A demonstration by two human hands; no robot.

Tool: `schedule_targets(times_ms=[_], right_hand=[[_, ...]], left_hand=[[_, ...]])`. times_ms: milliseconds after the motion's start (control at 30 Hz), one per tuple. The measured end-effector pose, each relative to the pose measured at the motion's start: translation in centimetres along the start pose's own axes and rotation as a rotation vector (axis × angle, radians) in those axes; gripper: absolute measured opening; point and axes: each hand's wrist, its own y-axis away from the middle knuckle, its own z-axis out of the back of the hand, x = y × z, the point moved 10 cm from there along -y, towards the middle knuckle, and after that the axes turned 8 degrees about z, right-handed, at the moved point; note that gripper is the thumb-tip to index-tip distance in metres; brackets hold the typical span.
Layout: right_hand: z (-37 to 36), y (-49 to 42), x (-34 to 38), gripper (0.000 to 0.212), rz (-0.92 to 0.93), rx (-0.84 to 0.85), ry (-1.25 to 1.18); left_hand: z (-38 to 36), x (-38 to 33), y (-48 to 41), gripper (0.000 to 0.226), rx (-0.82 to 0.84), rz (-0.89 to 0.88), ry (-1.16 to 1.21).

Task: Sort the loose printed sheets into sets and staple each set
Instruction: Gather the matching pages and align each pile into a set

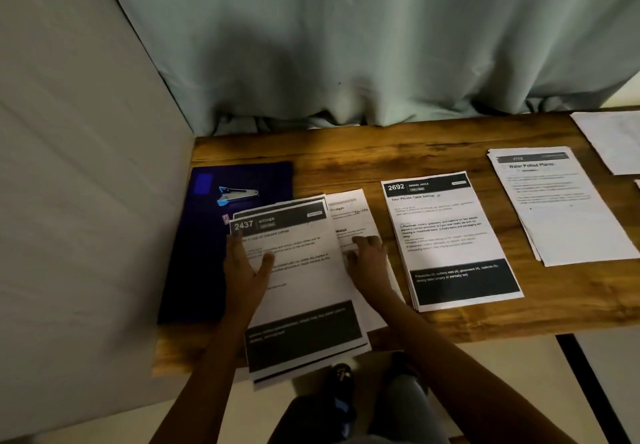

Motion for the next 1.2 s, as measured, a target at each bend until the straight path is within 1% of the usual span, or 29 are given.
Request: schedule_targets(times_ms=[67, 133, 200, 300, 367, 467, 533, 600, 633, 700, 733, 833, 933, 1033, 1133, 1200], right_hand=[[1.1, -0.2, -2.1, 0.037, -0.089, -0.054, 0.096], [1.5, -0.4, -3.3, 0.040, -0.146, -0.047, 0.130], [1.5, -0.6, -3.3, 0.041, -0.162, -0.036, 0.102], [1.0, -1.2, -4.2, 0.037, -0.245, -0.025, -0.010], [1.1, -1.6, -5.0, 0.024, -0.297, -0.045, -0.148], [1.8, -1.7, -4.7, 0.002, -0.258, -0.075, -0.261], [2.6, -1.7, -4.1, 0.009, -0.196, -0.114, -0.254], [3.2, -1.5, -3.8, 0.020, -0.169, -0.141, -0.249], [3.3, -1.4, -3.7, 0.021, -0.159, -0.153, -0.251], [3.4, -1.3, -3.8, 0.010, -0.153, -0.164, -0.271], [3.5, -1.3, -3.8, 0.007, -0.156, -0.167, -0.296], [3.6, -1.3, -4.5, 0.021, -0.203, -0.167, -0.407], [4.1, -1.5, -5.0, 0.029, -0.244, -0.182, -0.484], [4.3, -1.6, -5.5, 0.026, -0.269, -0.193, -0.576], [3.8, -1.8, -5.7, 0.019, -0.307, -0.132, -0.782], [4.5, -2.1, -5.7, 0.017, -0.295, -0.145, -0.840]], left_hand=[[-2.3, -1.0, 1.1, 0.089, 0.113, -0.116, -0.235], [-4.4, -1.6, 2.4, 0.102, 0.200, -0.230, -0.448], [-6.0, -1.4, 3.2, 0.103, 0.233, -0.302, -0.601], [-7.8, -0.6, 3.9, 0.100, 0.278, -0.325, -0.738], [-8.2, -0.5, 4.2, 0.100, 0.285, -0.328, -0.776], [-8.2, -0.5, 4.2, 0.099, 0.277, -0.326, -0.796], [-8.3, -0.5, 4.3, 0.097, 0.281, -0.322, -0.796], [-8.4, -0.3, 4.3, 0.096, 0.287, -0.330, -0.821], [-8.5, -0.2, 4.3, 0.095, 0.289, -0.331, -0.829], [-8.5, -0.2, 4.2, 0.095, 0.282, -0.328, -0.833], [-8.5, -0.2, 4.2, 0.095, 0.277, -0.326, -0.833], [-8.4, -0.8, 4.3, 0.098, 0.265, -0.340, -0.831], [-8.5, -1.2, 4.5, 0.097, 0.267, -0.357, -0.801], [-9.0, -1.1, 4.7, 0.096, 0.288, -0.363, -0.813], [-9.2, -0.9, 4.6, 0.096, 0.295, -0.362, -0.833], [-9.3, -0.9, 4.5, 0.096, 0.296, -0.360, -0.846]])
